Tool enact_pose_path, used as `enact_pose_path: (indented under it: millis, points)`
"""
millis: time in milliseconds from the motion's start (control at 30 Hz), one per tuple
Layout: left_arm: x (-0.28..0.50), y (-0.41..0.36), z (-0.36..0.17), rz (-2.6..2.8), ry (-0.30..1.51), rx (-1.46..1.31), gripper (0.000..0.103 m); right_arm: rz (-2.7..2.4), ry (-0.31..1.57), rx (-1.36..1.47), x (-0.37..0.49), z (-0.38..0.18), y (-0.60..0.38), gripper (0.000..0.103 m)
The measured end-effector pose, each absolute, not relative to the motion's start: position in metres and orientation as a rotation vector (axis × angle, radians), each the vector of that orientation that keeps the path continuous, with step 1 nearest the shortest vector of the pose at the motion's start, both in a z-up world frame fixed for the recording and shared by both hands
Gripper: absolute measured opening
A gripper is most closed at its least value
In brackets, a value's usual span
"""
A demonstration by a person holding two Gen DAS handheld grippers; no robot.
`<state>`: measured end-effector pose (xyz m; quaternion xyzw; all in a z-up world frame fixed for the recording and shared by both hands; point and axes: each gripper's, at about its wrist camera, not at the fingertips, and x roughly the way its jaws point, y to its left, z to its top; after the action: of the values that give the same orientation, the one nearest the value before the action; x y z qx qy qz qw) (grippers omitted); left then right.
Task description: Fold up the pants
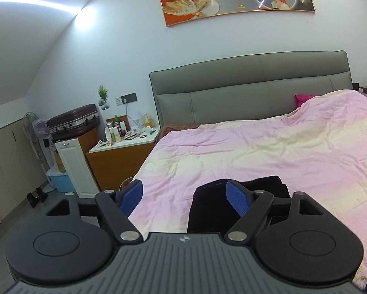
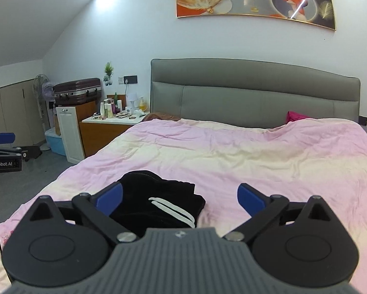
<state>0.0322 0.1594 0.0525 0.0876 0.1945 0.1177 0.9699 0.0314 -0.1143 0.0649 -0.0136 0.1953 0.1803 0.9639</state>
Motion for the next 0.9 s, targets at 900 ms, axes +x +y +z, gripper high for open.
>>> enact_pose_path:
  millis: [900]
  points:
    - [0.016, 0.147, -0.017, 0.205, 0.62, 0.076, 0.091, 0.304, 0.535, -0.045, 0.012, -0.016, -0.097, 0.098]
